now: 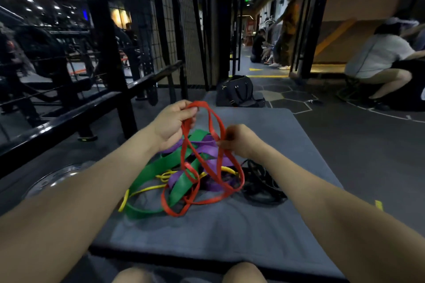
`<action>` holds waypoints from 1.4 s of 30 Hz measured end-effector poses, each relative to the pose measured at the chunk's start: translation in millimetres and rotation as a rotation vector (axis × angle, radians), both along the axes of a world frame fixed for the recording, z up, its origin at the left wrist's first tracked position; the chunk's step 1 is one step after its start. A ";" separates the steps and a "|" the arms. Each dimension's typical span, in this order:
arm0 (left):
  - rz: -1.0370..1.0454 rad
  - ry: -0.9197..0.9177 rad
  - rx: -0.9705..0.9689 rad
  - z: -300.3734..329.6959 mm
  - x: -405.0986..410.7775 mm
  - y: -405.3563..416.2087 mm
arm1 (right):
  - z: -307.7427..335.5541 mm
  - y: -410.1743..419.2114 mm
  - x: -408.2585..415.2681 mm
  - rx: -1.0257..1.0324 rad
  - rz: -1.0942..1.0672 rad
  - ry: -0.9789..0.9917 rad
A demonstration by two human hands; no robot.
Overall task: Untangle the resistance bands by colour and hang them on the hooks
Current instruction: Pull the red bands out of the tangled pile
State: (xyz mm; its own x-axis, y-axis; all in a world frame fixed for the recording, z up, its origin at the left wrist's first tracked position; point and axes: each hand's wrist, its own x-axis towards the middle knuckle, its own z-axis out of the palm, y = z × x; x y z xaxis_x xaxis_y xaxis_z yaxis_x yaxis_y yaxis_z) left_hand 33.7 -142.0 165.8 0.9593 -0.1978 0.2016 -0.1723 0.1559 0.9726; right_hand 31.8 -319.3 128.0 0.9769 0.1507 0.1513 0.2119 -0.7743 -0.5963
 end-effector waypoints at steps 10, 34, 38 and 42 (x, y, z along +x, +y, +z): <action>0.051 0.350 -0.315 -52.0 -21.1 -2.7 | -32.2 35.1 -31.8 0.357 0.330 0.368; 0.345 0.463 1.119 -169.7 -35.6 68.5 | -84.1 21.6 -2.9 0.137 -0.289 0.210; 0.420 0.493 0.980 -177.0 -36.0 54.3 | -85.6 19.4 -0.2 0.268 -0.345 0.165; 0.543 0.547 0.794 -174.8 -35.5 51.4 | -74.7 14.7 5.7 0.355 -0.390 0.099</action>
State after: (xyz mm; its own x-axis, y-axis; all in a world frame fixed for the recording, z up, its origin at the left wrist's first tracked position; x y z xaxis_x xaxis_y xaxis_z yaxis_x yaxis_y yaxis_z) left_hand -1.8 -90.5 -9.0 0.8788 0.3912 -0.2734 0.4548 -0.5127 0.7282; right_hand 37.5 -304.5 53.4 0.9624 -0.2700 0.0312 -0.1219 -0.5313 -0.8384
